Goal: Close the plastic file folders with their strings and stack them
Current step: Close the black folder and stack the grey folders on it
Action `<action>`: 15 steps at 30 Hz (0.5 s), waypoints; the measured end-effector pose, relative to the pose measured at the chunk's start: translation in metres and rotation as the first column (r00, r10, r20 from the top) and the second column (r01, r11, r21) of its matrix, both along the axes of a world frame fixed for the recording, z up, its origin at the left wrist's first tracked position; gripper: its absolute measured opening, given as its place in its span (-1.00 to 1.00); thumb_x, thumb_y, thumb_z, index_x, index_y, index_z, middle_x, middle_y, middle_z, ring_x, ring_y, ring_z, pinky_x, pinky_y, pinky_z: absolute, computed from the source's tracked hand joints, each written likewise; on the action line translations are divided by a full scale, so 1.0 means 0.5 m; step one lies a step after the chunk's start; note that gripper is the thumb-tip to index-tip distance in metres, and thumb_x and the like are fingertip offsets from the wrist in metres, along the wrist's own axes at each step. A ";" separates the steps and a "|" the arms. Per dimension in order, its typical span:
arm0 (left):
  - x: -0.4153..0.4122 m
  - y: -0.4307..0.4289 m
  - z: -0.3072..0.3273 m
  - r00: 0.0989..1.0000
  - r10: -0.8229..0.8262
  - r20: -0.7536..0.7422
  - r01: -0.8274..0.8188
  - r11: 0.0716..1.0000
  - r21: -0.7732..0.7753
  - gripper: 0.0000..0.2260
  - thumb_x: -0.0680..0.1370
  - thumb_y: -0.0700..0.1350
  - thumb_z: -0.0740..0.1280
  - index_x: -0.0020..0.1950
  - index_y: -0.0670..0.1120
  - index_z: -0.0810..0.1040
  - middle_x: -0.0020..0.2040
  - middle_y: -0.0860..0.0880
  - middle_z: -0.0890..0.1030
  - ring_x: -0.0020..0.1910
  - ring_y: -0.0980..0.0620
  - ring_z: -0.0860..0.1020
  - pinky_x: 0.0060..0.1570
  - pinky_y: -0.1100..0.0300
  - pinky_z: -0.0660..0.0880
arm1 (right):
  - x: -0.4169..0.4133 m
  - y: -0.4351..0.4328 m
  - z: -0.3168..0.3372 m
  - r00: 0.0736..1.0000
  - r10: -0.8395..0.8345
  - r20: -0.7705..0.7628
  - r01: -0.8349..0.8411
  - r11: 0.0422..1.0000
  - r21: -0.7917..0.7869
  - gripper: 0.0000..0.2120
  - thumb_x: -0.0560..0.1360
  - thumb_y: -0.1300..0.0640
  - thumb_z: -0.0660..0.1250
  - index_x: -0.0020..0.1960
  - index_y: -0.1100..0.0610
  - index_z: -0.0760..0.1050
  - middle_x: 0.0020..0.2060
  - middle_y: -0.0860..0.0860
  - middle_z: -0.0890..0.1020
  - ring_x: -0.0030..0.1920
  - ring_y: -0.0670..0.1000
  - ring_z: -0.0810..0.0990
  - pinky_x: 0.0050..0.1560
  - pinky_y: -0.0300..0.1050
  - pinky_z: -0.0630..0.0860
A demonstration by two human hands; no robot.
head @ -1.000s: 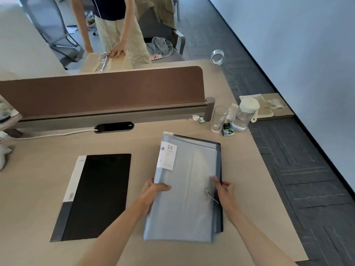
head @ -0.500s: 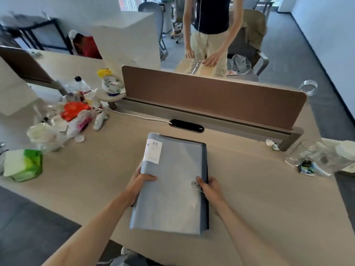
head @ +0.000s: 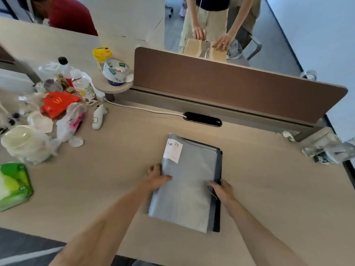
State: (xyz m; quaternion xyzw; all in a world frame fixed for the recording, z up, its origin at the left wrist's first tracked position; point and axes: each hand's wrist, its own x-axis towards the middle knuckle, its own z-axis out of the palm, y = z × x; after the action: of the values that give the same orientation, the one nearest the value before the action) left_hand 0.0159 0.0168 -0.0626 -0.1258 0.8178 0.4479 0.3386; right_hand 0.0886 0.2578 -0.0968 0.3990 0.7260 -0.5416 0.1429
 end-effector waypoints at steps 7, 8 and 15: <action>-0.030 0.017 -0.037 0.998 0.046 0.051 -0.049 0.997 0.056 -0.39 0.37 0.02 0.46 0.29 -0.14 0.26 0.23 -0.11 0.46 0.24 -0.12 0.46 0.19 0.12 0.41 | -0.003 -0.053 -0.002 0.993 -0.118 -0.030 0.117 0.992 -0.039 -0.49 0.29 -0.04 0.50 0.20 0.00 0.46 0.12 -0.01 0.58 0.08 0.05 0.58 0.14 0.07 0.54; -0.035 0.013 -0.037 0.987 0.107 0.123 -0.123 0.983 0.135 -0.37 0.32 0.02 0.50 0.25 -0.13 0.28 0.17 -0.09 0.52 0.13 -0.09 0.54 0.14 0.08 0.49 | -0.002 -0.055 0.006 0.991 -0.130 -0.040 0.127 0.990 -0.061 -0.55 0.35 0.04 0.47 0.20 0.01 0.45 0.09 -0.02 0.59 0.06 0.04 0.57 0.10 0.03 0.53; -0.023 0.015 0.024 0.982 0.176 0.067 -0.188 0.889 0.418 -0.47 0.20 -0.15 0.44 0.15 -0.15 0.43 0.03 -0.22 0.62 -0.15 -0.11 0.62 -0.21 0.06 0.59 | -0.015 -0.014 0.044 0.978 -0.155 -0.139 0.125 0.972 -0.201 -0.61 0.39 0.11 0.47 0.11 0.15 0.38 -0.11 0.00 0.59 -0.17 -0.02 0.56 -0.23 -0.18 0.47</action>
State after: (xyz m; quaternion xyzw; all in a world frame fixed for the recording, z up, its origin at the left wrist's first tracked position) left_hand 0.0041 0.0244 -0.0508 -0.1317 0.6814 0.6422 0.3254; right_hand 0.0810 0.2506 -0.0750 0.3909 0.6494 -0.6466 0.0858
